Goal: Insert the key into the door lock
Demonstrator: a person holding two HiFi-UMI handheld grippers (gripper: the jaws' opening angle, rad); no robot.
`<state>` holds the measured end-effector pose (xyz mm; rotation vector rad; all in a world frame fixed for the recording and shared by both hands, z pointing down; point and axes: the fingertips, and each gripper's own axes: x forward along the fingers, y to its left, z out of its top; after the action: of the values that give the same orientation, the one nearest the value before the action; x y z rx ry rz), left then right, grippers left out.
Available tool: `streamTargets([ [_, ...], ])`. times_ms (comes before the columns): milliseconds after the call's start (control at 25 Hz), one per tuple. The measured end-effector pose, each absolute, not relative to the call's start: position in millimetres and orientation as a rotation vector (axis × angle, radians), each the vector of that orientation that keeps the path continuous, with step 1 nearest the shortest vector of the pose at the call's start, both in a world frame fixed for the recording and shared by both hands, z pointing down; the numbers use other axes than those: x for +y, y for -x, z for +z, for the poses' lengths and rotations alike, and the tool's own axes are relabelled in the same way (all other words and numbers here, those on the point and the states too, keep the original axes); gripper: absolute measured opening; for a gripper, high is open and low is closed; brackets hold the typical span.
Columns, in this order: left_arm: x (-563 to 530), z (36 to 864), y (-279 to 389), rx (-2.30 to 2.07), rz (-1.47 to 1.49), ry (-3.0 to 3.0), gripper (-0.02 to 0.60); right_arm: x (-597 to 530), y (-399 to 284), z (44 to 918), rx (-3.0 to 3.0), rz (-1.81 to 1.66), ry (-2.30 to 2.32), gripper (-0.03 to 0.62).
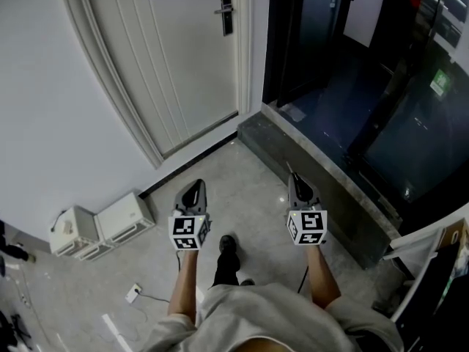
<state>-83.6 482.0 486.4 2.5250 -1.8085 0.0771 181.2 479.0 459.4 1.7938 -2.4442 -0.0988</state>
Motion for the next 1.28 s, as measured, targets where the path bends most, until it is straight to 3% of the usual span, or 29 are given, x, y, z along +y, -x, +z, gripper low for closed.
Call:
streamTargets([
  [840, 157, 485, 118, -1.646, 0.021, -2.600, 0.018, 176, -130, 434, -2.329, -0.170, -1.867, 0.029],
  [1280, 57, 484, 112, -1.604, 0.054, -2.640, 0.018, 83, -132, 450, -2.307, -0.127, -1.886, 0.029],
])
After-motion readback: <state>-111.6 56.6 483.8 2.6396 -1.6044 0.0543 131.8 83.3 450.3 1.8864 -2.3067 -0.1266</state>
